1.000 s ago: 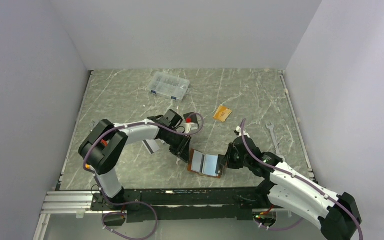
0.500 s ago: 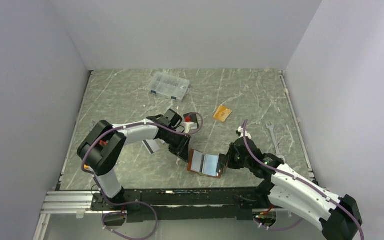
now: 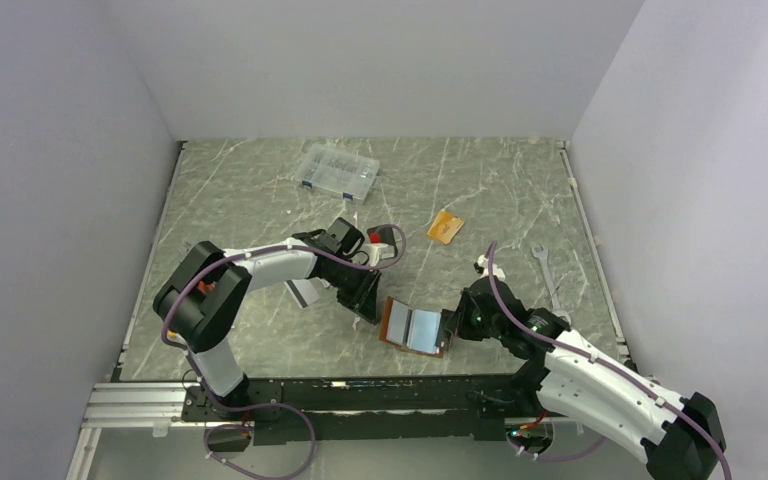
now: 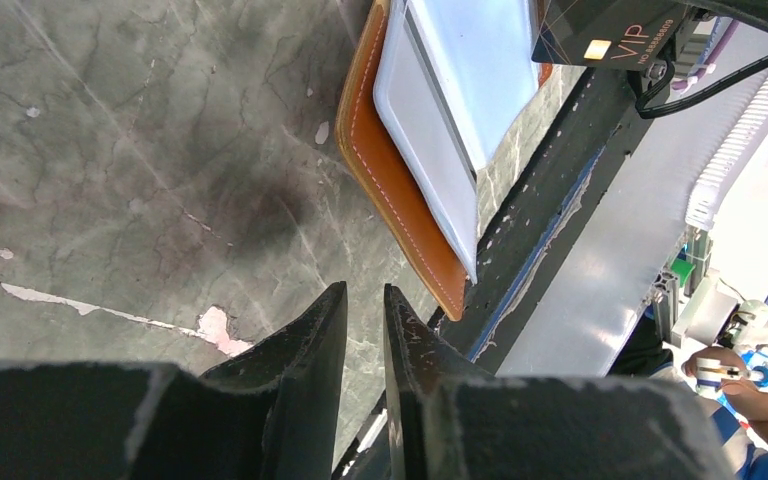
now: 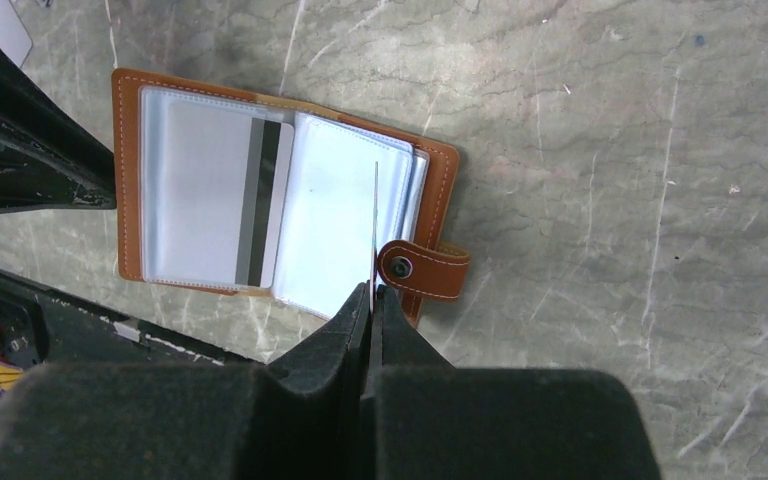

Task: Put the credit cards into the card holder
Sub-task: Turn over the card slot in the card holder.

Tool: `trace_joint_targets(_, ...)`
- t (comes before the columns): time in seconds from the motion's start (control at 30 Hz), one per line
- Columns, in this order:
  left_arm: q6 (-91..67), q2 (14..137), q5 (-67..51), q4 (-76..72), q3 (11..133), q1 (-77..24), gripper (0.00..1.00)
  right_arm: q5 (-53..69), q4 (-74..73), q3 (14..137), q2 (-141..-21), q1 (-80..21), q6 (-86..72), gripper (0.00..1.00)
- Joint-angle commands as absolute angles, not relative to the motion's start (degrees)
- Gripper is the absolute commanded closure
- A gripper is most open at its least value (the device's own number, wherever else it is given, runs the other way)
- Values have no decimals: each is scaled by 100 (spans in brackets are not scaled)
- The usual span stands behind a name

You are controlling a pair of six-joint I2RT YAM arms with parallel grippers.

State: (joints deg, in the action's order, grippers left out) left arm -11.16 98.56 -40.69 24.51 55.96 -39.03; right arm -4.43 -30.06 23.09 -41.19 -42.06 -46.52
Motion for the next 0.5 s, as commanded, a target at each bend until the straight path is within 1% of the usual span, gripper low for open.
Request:
trace_joint_targets(0.0, -967, 9645, -4077, 2431, 5781, -3901, 75, -582, -3209, 2409, -3985, -4234, -4624, 100)
trace_joint_targets(0.3, -903, 9628, -4071, 2552, 5924, -3886, 76, -393, -3071, 2398, -3827, -4254, -4626, 100)
trace_joint_targets(0.37, -879, 9666, -4175, 2705, 6059, -3842, 73, -340, -3076, 2425, -3659, -4254, -4636, 100)
trace_joint_targets(0.47, -847, 9758, -4413, 2863, 6221, -3769, 66, -414, -3266, 2504, -3507, -4254, -4651, 100)
